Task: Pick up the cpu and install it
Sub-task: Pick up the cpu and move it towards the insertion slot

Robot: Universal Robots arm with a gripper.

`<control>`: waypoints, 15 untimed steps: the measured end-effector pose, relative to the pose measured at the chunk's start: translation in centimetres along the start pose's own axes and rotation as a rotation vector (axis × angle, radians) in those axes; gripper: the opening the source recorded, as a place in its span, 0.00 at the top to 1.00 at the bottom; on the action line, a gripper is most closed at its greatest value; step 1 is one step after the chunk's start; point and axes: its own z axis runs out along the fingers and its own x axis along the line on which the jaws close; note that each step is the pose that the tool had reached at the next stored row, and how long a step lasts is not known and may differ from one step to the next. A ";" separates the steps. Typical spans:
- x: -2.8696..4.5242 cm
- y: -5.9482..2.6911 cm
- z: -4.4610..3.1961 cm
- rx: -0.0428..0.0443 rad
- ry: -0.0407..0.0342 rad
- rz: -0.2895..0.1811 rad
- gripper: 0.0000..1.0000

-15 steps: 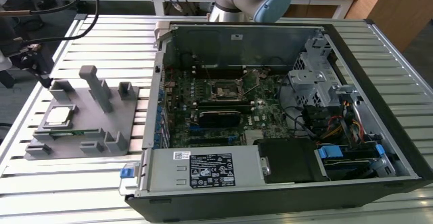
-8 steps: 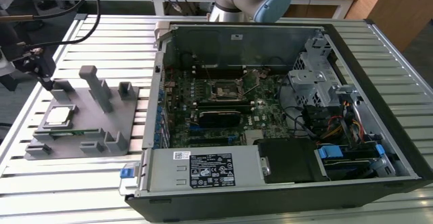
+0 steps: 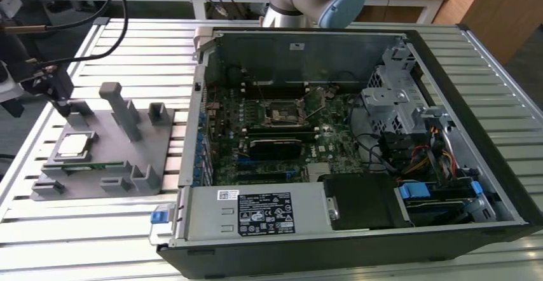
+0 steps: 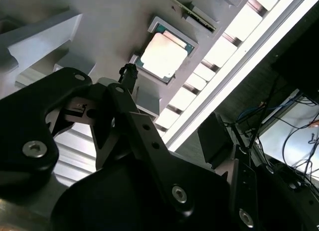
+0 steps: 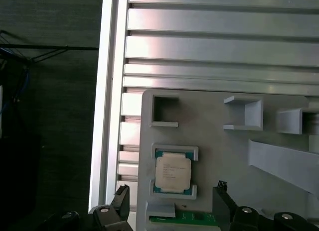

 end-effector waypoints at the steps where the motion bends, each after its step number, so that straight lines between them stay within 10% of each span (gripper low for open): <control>1: -0.01 -0.01 0.13 0.0000 0.0000 0.000 0.27; 15: -0.06 -0.10 1.91 0.0000 0.0000 0.000 0.21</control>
